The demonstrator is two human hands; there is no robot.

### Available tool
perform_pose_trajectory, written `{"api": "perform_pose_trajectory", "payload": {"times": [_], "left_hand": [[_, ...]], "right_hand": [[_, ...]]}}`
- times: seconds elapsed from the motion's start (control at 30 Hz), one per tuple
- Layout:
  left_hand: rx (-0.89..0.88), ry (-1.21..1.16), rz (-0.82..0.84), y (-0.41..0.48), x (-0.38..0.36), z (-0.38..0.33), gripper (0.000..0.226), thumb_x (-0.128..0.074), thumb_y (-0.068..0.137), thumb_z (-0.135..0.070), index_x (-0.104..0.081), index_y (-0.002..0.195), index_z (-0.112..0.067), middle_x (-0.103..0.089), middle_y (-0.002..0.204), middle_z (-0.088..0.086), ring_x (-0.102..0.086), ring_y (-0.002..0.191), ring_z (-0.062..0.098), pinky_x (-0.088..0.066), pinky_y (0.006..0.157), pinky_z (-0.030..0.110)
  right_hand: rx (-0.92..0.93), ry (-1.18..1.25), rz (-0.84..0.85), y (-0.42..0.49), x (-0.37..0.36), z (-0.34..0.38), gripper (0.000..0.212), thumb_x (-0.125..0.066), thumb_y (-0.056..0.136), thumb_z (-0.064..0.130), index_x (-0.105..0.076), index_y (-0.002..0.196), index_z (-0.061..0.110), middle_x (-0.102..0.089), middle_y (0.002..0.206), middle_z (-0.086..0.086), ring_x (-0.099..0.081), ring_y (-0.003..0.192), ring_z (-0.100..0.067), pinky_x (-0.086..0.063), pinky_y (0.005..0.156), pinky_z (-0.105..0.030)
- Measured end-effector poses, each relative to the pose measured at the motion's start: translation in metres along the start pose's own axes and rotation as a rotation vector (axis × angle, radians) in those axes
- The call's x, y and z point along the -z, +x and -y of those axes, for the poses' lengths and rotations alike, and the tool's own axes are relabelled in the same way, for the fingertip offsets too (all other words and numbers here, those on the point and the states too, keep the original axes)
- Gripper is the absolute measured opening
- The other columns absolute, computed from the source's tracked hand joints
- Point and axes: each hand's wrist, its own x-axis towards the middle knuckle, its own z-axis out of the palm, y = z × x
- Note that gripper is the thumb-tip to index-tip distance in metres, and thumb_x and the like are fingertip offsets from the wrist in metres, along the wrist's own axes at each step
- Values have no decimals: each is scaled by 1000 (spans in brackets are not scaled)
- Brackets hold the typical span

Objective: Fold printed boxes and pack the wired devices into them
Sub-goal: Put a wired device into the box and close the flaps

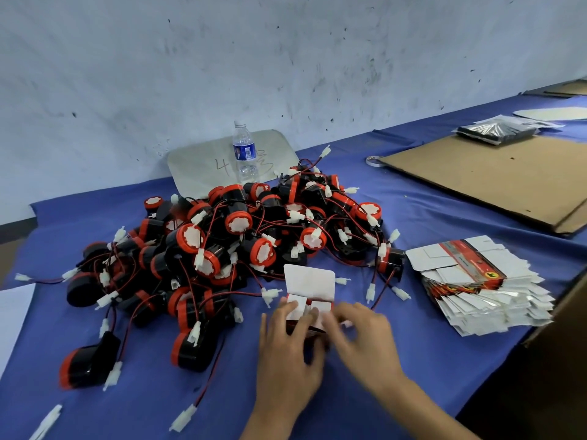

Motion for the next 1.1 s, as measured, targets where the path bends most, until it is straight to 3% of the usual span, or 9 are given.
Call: {"api": "perform_pose_trajectory", "payload": {"times": [0.13, 0.3, 0.37, 0.43, 0.53, 0.6, 0.83, 0.93, 1.1], "left_hand": [[65, -57, -10, 2, 0, -4, 47, -56, 83, -56, -69, 114, -24, -56, 130, 5, -34, 136, 19, -21, 114, 49], [30, -84, -45, 1, -3, -1, 39, -70, 76, -41, -72, 108, -19, -60, 122, 7, -45, 131, 26, -36, 105, 60], [20, -72, -72, 1, -2, 0, 39, -68, 75, -42, -72, 106, -18, -61, 121, 7, -53, 124, 33, -45, 95, 61], [31, -68, -66, 3, 0, -1, 43, -61, 77, -47, -72, 107, -20, -61, 122, 6, -57, 119, 32, -51, 90, 55], [57, -86, -17, 4, 3, -2, 42, -63, 76, -47, -70, 111, -24, -59, 124, 2, -59, 114, 26, -53, 88, 46], [67, -99, 23, 4, 4, -2, 43, -72, 73, -40, -69, 112, -23, -58, 125, 2, -58, 114, 25, -52, 90, 46], [93, -137, 46, 3, 6, -3, 47, -81, 72, -31, -67, 116, -20, -56, 124, 0, -56, 114, 23, -49, 93, 43], [201, -381, -7, 3, 6, -3, 45, -84, 69, -13, -65, 110, -21, -49, 126, -13, -56, 114, 13, -47, 91, 20], [385, -604, -96, 2, 4, -2, 71, -86, 64, -3, -43, 110, -36, -49, 120, -10, -53, 108, -6, -41, 79, 4]], "right_hand": [[-152, 378, -212, 46, 15, 7, 20, -58, 92, 35, -59, 74, 27, -65, 75, 16, -59, 73, -4, -44, 66, -16], [-406, 478, 398, 83, 6, 21, 44, -43, 100, 43, -66, 74, 14, -65, 72, 1, -59, 70, -17, -41, 72, -24], [-344, 397, 475, 75, -3, 22, 50, -44, 101, 39, -48, 64, 6, -43, 55, -7, -39, 53, -21, -35, 65, -35], [-280, 379, 473, 66, -9, 19, 46, -43, 102, 33, -64, 84, -3, -58, 66, -19, -52, 62, -28, -42, 71, -45], [-232, 365, 461, 58, -11, 17, 30, -45, 102, 25, -69, 116, 13, -67, 67, 14, -57, 63, 1, -46, 64, -20], [-196, 300, 458, 54, -13, 18, 29, -46, 102, 26, -67, 120, 18, -71, 79, 13, -60, 68, 1, -44, 65, -12], [-79, 95, 352, 46, -20, 11, 29, -50, 100, 26, -63, 126, 32, -73, 102, 6, -66, 87, -10, -52, 82, -34], [-18, 99, 320, 34, -24, 6, 29, -52, 100, 27, -63, 126, 33, -70, 111, 15, -64, 100, -3, -51, 88, -28], [153, -8, 394, 21, -30, -5, 35, -54, 98, 22, -57, 133, 25, -51, 139, 15, -32, 134, 6, -12, 115, -12]]}}
